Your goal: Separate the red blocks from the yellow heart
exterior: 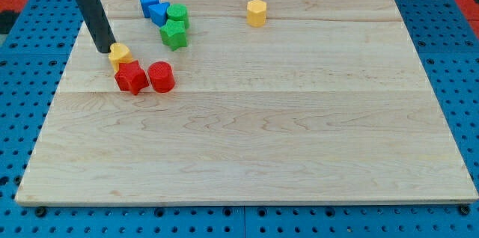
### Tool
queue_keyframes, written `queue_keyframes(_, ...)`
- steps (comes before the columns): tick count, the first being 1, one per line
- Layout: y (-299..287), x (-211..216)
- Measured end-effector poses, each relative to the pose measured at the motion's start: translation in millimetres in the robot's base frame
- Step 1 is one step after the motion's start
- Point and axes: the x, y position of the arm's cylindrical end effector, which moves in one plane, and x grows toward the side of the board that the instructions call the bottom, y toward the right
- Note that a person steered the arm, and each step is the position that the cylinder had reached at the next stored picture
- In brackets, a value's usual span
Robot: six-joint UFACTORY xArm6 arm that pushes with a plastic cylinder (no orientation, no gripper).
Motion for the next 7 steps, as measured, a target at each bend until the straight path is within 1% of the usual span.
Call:
queue_keyframes(1,-1,16)
queue_keyframes(3,-1,16)
queue_keyframes(4,-19,27)
queue_keyframes(5,0,50)
queue_keyframes(6,73,61)
queue_keyframes(7,81,66)
